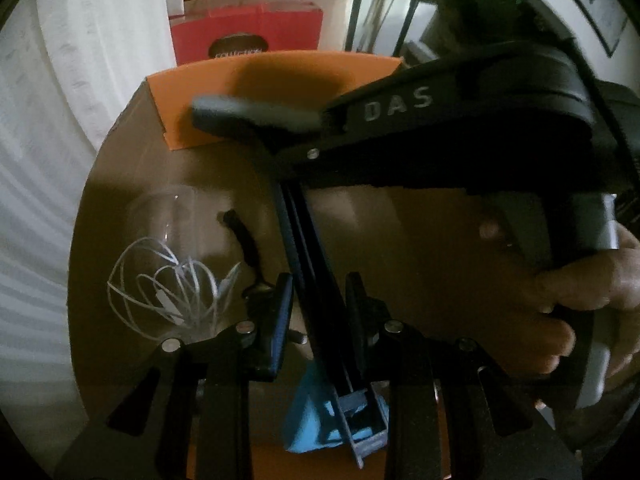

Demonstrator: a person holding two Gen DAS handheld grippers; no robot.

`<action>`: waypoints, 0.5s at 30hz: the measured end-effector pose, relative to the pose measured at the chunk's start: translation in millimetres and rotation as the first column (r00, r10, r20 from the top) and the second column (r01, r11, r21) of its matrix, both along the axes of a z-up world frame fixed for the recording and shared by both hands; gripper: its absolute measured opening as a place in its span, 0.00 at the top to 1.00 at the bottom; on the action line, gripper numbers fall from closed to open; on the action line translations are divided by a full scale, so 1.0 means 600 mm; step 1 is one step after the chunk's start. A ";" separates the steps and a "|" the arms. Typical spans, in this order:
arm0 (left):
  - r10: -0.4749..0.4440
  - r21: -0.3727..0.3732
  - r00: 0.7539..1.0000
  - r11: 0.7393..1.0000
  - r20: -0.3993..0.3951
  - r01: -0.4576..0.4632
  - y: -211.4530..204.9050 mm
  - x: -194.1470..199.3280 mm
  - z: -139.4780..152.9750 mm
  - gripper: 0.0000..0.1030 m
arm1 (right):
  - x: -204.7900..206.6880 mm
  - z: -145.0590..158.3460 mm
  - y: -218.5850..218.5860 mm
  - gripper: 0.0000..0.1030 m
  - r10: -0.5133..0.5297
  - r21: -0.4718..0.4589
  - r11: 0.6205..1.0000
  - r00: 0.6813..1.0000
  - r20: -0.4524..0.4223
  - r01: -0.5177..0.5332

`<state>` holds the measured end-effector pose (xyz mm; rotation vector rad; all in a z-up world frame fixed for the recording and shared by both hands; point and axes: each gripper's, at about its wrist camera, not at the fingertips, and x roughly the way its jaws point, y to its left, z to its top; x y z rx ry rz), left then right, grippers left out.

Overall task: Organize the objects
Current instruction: 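Carry the squeegee over the orange box and lower it inside with the right tool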

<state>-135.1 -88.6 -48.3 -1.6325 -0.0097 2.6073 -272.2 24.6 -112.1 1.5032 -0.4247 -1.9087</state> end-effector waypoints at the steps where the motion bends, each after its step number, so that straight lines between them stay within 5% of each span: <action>1: 0.002 0.014 1.000 1.000 0.010 -0.002 -0.002 -0.002 -0.004 0.78 | 0.000 -0.001 0.002 0.80 -0.004 0.004 1.000 1.000 -0.002 0.004; 6: 0.009 0.042 1.000 0.999 0.015 -0.010 -0.001 0.001 -0.008 0.78 | 0.007 0.013 0.010 0.80 -0.002 0.027 1.000 1.000 -0.028 0.003; 9: 0.029 0.073 0.999 0.997 0.015 -0.030 -0.004 0.005 -0.008 0.68 | 0.013 0.030 0.020 0.79 0.000 0.033 0.999 0.998 -0.057 0.002; 15: 0.056 0.087 0.998 0.995 -0.022 -0.054 -0.007 0.026 0.011 0.61 | 0.039 0.082 0.046 0.65 0.020 0.052 0.999 0.990 -0.143 -0.013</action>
